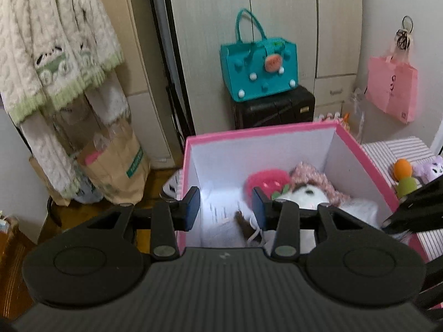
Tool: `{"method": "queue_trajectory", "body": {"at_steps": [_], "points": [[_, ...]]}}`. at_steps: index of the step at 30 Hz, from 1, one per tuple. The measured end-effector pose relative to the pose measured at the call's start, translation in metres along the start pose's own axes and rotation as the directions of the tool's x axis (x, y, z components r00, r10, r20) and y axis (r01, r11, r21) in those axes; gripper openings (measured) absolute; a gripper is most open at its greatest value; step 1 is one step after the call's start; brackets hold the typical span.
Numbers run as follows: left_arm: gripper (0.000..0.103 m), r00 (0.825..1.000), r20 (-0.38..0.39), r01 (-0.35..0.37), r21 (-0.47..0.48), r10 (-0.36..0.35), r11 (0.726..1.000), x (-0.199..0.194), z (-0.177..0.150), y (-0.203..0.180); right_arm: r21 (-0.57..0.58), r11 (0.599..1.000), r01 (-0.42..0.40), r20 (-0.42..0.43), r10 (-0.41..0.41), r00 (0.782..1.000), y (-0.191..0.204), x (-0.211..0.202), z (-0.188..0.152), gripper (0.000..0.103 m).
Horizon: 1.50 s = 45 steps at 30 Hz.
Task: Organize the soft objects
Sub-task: 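Open both tools to drop the bath puff and tissue packet into the box, then move both open tools from the box toward the sponges on the bed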
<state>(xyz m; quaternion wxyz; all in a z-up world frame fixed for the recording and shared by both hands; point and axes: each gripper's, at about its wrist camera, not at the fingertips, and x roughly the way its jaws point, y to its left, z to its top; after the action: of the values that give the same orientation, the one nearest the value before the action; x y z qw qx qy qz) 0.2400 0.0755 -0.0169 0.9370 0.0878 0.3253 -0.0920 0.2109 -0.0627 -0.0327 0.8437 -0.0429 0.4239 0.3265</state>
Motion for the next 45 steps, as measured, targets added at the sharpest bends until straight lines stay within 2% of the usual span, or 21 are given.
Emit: {"method": "queue_trajectory", "body": {"at_steps": [4,7,10,11,13,17,24,30,37,41,45], "points": [[0.040,0.999,-0.003,0.042,-0.039,-0.042,0.998,-0.003,0.002,0.009,0.025,1.000,-0.014,-0.037,0.015,0.999,0.002,0.014,0.006,0.033],[0.040,0.999,-0.001,0.043,-0.048,-0.043,0.998,-0.007,0.000,0.015,0.046,0.997,-0.065,-0.059,0.067,0.996,0.005,0.019,0.008,0.033],[0.040,0.999,0.007,0.041,-0.040,-0.041,0.998,-0.013,-0.003,0.018,0.046,0.988,-0.150,-0.084,0.154,0.985,0.012,0.024,0.009,0.038],[0.040,0.999,0.011,0.039,-0.038,-0.039,0.998,-0.015,-0.003,0.019,0.048,0.984,-0.174,-0.089,0.178,0.980,0.014,0.025,0.008,0.044],[0.040,0.999,0.023,0.034,-0.034,-0.034,0.999,-0.020,-0.003,0.020,0.047,0.980,-0.195,-0.085,0.198,0.976,0.018,0.024,0.007,0.045],[0.041,0.999,0.034,0.031,-0.039,-0.029,0.999,-0.027,-0.004,0.022,0.026,0.985,-0.169,-0.052,0.170,0.984,0.021,0.012,0.005,0.057],[0.051,0.998,0.006,0.064,-0.062,-0.064,0.996,-0.040,-0.012,0.024,0.024,0.992,-0.125,0.001,0.125,0.992,0.019,-0.025,-0.002,0.057],[0.057,0.998,-0.007,0.062,-0.034,-0.062,0.997,-0.061,-0.014,0.018,-0.001,0.997,-0.077,0.049,0.077,0.996,0.024,-0.062,-0.014,0.058],[0.064,0.991,-0.013,0.131,-0.028,-0.132,0.991,-0.102,-0.014,0.009,-0.039,0.999,-0.013,0.114,0.017,0.993,0.037,-0.113,-0.035,0.058],[0.066,0.976,-0.040,0.212,-0.033,-0.214,0.977,-0.128,-0.018,0.002,-0.044,0.999,0.023,0.138,-0.016,0.990,0.042,-0.141,-0.050,0.058],[0.068,0.966,-0.061,0.251,-0.011,-0.252,0.968,-0.148,-0.023,-0.007,-0.042,0.998,0.057,0.165,-0.049,0.985,0.044,-0.164,-0.069,0.059]]}}
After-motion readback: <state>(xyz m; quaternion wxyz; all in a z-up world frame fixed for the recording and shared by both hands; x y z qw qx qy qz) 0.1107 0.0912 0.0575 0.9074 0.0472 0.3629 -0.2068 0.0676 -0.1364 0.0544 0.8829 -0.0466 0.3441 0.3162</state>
